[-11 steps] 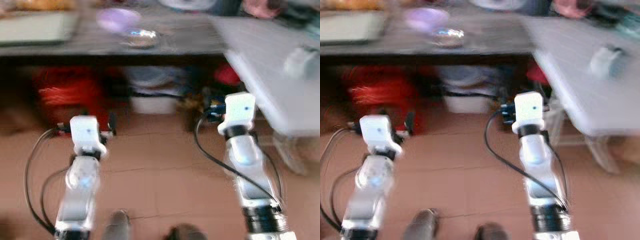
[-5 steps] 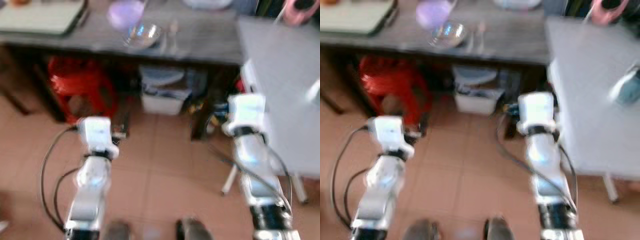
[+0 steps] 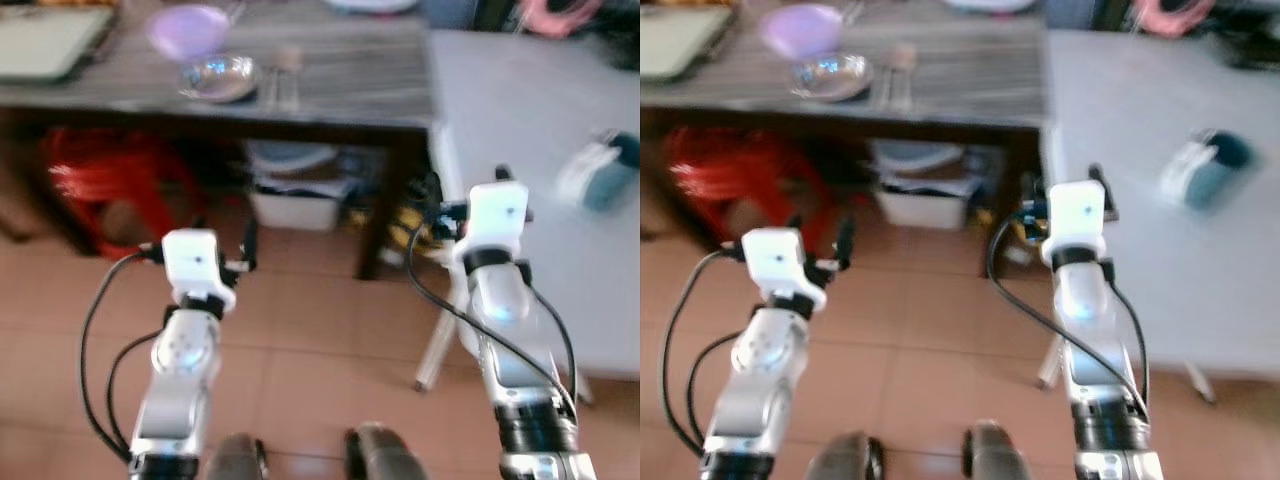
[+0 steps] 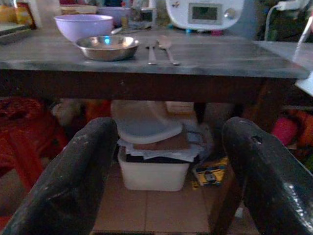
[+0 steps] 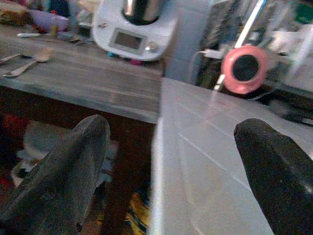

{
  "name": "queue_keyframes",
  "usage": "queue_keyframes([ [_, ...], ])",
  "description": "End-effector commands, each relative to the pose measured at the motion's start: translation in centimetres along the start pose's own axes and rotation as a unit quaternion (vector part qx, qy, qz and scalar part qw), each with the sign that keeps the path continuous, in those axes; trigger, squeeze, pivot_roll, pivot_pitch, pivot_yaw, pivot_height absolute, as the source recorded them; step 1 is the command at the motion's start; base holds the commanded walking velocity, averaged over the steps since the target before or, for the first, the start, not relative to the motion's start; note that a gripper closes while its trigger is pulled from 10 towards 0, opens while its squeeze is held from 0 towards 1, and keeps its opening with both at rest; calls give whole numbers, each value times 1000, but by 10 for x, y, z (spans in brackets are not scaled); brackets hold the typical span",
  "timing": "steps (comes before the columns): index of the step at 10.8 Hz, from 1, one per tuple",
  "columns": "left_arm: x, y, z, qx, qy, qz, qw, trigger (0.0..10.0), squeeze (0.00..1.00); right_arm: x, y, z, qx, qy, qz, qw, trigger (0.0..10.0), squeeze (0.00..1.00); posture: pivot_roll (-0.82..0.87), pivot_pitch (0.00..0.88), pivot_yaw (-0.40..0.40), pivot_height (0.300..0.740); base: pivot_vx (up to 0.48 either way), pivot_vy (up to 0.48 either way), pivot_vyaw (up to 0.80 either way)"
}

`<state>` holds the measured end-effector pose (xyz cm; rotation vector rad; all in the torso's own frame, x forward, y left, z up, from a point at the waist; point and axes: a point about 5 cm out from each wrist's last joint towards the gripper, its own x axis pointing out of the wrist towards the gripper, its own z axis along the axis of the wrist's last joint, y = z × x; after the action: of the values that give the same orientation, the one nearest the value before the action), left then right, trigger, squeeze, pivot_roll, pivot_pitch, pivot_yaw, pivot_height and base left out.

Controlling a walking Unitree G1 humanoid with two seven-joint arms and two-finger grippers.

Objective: Setting the table

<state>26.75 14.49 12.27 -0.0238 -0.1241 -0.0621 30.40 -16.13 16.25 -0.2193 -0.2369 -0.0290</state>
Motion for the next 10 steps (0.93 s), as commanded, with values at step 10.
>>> queue_keyframes([
  [10, -20, 14, 2, 10, 9, 19, 1000, 10000, 0, -51, -7, -12, 17, 40, 19, 999, 10000, 0, 5, 163, -1, 740, 0, -191, -80],
])
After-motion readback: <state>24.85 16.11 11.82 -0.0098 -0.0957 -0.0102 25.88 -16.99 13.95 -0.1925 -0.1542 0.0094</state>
